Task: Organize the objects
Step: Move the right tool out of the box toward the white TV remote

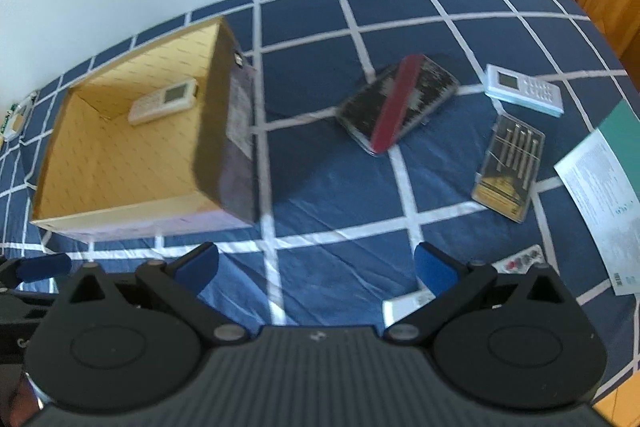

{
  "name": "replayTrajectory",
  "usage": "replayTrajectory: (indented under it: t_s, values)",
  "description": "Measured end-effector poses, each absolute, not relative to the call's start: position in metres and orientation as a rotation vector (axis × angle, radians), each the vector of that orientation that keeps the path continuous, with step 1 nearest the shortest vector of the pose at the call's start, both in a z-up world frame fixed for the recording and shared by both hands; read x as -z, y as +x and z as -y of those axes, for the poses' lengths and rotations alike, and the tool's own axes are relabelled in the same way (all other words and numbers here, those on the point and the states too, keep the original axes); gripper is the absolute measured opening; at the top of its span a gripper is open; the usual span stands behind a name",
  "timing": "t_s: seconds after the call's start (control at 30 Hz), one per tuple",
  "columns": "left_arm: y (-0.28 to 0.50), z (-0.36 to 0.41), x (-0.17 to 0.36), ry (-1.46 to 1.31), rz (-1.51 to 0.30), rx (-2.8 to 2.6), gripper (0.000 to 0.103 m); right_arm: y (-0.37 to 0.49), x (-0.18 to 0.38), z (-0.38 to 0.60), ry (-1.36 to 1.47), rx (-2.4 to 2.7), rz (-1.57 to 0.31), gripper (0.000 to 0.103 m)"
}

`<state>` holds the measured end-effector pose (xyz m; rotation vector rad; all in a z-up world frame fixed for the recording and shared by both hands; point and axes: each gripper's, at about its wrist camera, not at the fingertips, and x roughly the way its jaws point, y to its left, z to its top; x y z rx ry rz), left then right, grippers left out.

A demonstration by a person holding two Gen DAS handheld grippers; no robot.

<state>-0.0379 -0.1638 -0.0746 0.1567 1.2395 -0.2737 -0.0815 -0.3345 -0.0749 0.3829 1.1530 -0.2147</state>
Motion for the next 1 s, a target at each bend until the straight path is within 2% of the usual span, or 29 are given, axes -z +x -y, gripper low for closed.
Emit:
replayTrajectory:
  t_s: [1.0]
  values:
    - [-0.116, 0.307, 0.177, 0.044, -1.374, 0.158, 0.103, -0.14, 0.17, 0.483, 0.335, 0.115, -1.33, 0.103]
